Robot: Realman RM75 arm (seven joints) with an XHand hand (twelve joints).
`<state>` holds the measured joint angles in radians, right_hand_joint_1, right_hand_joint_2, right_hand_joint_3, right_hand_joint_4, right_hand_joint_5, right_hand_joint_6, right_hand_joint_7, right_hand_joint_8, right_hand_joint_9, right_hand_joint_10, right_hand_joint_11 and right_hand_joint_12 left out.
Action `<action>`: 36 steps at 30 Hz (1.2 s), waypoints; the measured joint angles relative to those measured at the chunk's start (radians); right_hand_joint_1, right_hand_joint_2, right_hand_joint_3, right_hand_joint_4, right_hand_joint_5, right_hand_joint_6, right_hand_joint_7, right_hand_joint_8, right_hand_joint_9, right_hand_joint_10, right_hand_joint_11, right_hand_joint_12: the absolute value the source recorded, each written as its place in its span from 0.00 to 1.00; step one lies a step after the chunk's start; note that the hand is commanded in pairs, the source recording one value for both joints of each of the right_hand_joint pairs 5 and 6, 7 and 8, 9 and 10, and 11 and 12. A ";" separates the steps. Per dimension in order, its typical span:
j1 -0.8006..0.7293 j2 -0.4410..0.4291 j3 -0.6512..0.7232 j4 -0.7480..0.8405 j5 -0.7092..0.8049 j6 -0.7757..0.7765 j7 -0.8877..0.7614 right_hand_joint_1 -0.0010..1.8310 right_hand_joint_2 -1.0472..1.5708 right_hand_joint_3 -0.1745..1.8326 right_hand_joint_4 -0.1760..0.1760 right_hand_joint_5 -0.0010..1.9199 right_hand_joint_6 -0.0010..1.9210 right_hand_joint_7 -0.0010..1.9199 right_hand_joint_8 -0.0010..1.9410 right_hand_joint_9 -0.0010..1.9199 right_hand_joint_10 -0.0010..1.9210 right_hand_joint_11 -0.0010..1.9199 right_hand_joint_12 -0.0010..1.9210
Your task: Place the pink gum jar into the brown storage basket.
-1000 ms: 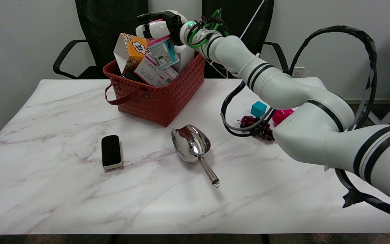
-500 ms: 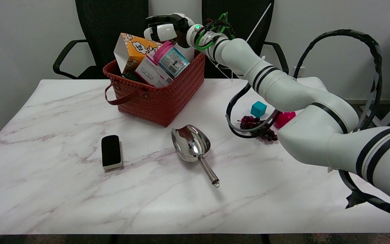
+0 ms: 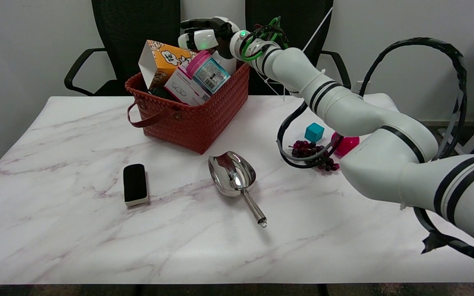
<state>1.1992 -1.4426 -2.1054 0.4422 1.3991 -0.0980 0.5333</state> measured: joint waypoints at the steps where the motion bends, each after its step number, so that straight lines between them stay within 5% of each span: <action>1: -0.001 0.001 0.000 0.002 0.001 0.001 0.000 0.70 0.54 0.67 0.50 0.24 0.24 0.20 0.19 0.09 0.09 0.00 0.00; 10: -0.020 0.033 0.005 0.077 0.002 0.023 -0.009 0.70 0.59 0.64 0.50 0.28 0.28 0.27 0.27 0.21 0.21 0.01 0.01; 17: -0.098 0.107 0.026 0.257 0.002 0.076 -0.021 0.69 0.61 0.62 0.50 0.29 0.29 0.35 0.35 0.26 0.26 0.13 0.13; 36: -0.673 0.362 0.314 0.755 -0.052 0.370 -0.041 0.68 0.57 0.68 0.50 0.28 0.27 0.36 0.35 0.30 0.30 0.26 0.26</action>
<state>0.5263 -1.0805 -1.7916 1.1971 1.3473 0.2715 0.4919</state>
